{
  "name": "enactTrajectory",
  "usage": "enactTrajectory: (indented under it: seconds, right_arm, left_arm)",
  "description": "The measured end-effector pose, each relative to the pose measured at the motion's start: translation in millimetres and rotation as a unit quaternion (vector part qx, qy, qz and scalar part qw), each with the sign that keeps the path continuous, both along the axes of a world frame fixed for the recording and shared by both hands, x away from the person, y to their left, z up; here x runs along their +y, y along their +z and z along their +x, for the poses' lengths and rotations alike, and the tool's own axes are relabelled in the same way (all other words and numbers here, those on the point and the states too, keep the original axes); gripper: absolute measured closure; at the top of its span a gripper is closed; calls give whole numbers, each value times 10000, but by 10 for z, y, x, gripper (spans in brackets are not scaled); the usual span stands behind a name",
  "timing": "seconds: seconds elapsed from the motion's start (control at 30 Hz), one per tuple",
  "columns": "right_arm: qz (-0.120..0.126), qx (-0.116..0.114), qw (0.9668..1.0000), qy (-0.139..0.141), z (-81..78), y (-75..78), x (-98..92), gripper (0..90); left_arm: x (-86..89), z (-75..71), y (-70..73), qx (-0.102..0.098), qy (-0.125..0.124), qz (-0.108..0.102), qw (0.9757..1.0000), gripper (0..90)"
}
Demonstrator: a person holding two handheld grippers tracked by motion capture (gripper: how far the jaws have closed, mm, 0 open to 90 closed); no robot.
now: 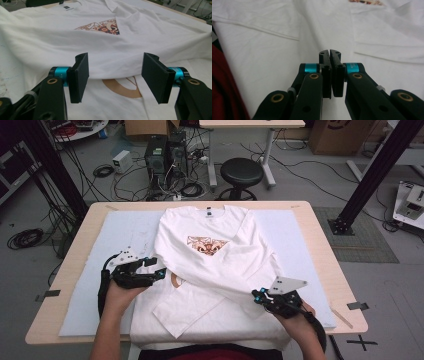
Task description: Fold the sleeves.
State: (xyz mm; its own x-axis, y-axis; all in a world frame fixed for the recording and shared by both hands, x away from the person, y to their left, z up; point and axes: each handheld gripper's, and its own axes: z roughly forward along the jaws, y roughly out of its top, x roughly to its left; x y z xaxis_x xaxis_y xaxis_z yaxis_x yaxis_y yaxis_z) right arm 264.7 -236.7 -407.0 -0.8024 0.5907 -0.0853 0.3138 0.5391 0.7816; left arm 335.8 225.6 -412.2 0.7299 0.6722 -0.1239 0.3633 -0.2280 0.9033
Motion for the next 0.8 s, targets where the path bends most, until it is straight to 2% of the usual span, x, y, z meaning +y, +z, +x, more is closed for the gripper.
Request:
enactTrajectory:
  seconds: [0.1, 0.17, 0.23, 0.3, 0.4, 0.53, 0.67, 0.73, 0.77, 0.8]
  right_arm:
    - [44, -28, 10000, -36, -122, 99, -98, 888]
    - [108, -21, 9999, -13, -157, 102, -124, 805]
    - [170, -35, 9998, -13, -151, 92, -142, 760]
    - [212, -27, 9997, -140, -105, 80, -160, 752]
    - [278, -31, 9992, -301, 42, 36, -175, 727]
    - [280, 127, 9982, -523, 320, -46, -143, 721]
    - [277, 269, 9980, -499, 606, -99, -12, 707]
    - [255, 297, 9981, -468, 670, -111, 35, 706]
    - [238, 416, 9980, -409, 801, -139, 131, 690]
    - [209, 468, 9978, -414, 845, -148, 168, 690]
  left_arm:
    - [-5, 1, 0, -12, -17, -10, 10000, 390]
    - [-20, 5, -5, 5, -14, -2, 10000, 389]
    - [-32, 8, -10, 20, -28, 14, 10000, 390]
    - [-45, 11, -12, 17, -34, 21, 10000, 390]
    - [-55, 19, -19, 31, -49, 28, 10000, 390]
    - [-49, 31, -26, 49, -40, 37, 10000, 390]
    - [-41, 33, -28, 48, -25, 31, 10000, 390]
    - [-39, 30, -28, 48, -24, 24, 10000, 390]
    - [-39, 30, -28, 52, -27, 25, 10000, 389]
    - [-37, 30, -29, 49, -23, 28, 10000, 390]
